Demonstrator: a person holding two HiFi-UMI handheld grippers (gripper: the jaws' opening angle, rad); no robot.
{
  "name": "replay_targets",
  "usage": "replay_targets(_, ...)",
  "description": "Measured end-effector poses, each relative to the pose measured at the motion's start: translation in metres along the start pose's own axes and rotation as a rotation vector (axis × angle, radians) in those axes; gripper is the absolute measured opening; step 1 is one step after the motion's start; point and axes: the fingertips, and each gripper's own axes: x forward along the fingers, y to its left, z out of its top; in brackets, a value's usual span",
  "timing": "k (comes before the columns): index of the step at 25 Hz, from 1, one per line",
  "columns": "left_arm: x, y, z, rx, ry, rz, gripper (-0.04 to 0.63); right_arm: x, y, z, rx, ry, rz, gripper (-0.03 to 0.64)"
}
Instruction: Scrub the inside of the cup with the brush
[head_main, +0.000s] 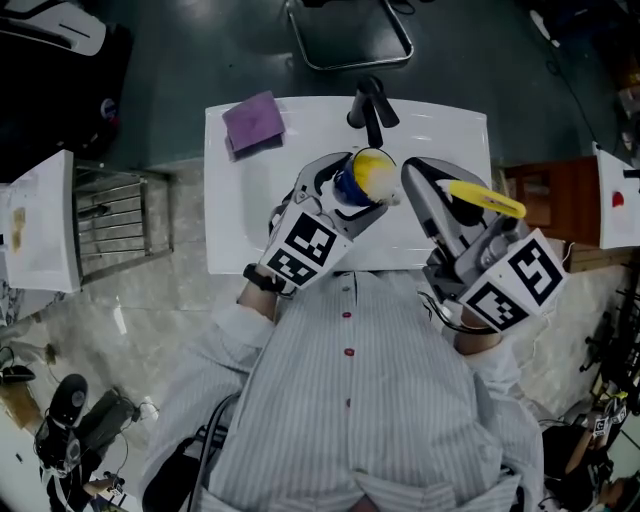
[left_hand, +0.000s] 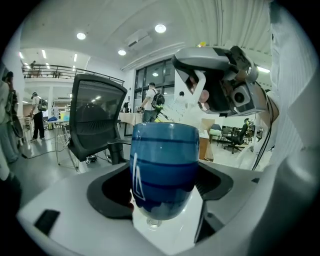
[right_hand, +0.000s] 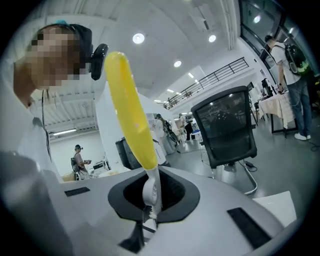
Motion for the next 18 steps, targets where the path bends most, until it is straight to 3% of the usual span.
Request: replay_targets(18, 0.006, -0.013, -0.011, -0.018, 0.049, 0.007, 0.385, 0.0, -0.001, 0.02, -0.004, -0.014, 0.0, 0.034)
